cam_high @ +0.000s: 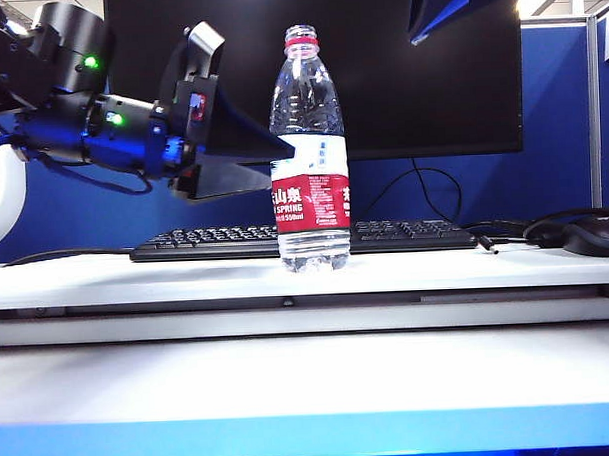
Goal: Unscrew the cap from the plastic bottle on the table.
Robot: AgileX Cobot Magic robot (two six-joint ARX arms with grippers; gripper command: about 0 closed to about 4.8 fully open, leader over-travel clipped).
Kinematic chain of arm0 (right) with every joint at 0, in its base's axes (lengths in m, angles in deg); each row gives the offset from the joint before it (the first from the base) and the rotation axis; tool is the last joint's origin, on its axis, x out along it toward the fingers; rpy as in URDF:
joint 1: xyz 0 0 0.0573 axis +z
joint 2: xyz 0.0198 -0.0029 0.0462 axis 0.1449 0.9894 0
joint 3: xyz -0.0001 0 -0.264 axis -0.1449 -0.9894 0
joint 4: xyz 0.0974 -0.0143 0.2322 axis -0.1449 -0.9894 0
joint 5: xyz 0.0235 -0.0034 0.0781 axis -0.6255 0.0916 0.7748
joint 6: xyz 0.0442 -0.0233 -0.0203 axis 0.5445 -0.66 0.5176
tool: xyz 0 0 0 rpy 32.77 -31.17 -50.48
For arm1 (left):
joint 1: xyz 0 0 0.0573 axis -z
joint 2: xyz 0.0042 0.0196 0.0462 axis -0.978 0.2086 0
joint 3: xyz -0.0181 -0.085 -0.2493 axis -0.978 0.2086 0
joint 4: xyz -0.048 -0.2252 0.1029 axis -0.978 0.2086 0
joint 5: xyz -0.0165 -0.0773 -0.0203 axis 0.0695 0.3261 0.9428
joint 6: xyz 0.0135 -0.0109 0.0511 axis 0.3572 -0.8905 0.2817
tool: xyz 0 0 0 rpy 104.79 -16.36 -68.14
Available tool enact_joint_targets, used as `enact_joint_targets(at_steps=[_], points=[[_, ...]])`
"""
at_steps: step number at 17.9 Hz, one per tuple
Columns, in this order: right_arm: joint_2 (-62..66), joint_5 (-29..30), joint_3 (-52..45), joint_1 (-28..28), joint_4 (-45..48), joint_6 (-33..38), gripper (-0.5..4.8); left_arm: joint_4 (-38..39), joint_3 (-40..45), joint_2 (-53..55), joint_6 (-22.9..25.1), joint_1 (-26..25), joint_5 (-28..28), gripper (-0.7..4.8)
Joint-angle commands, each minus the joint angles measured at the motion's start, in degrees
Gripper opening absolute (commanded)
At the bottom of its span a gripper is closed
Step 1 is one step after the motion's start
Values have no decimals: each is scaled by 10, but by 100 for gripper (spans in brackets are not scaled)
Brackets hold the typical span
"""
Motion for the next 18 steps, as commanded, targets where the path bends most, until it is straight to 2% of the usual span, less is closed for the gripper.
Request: enact_joint_targets(at_steps=[1,7,10,11,12,13,14,15,18], points=[[-12,2,2,1,0,2,8,2,0,-8,2,-3,-3,472],[-38,1,2,1,-5,2,8,65,0,-71,37,-30,-21,472],[-49,1,2,1,-5,3,8,92,0,-127,31,-62,-14,470],[-52,2,2,1,-5,12,8,103,0,-145,31,-71,-2,454],[-56,4,2,2,-6,18,8,116,0,-164,26,-79,2,404],[-61,2,2,5,-5,24,8,132,0,-184,26,-86,1,318],[-71,0,2,8,-5,25,8,151,0,-212,25,-96,1,175],[-93,1,3,8,-4,25,8,170,0,-263,5,-112,-30,-1],[-156,1,2,8,-10,25,8,209,0,-396,-28,-141,-107,-6]])
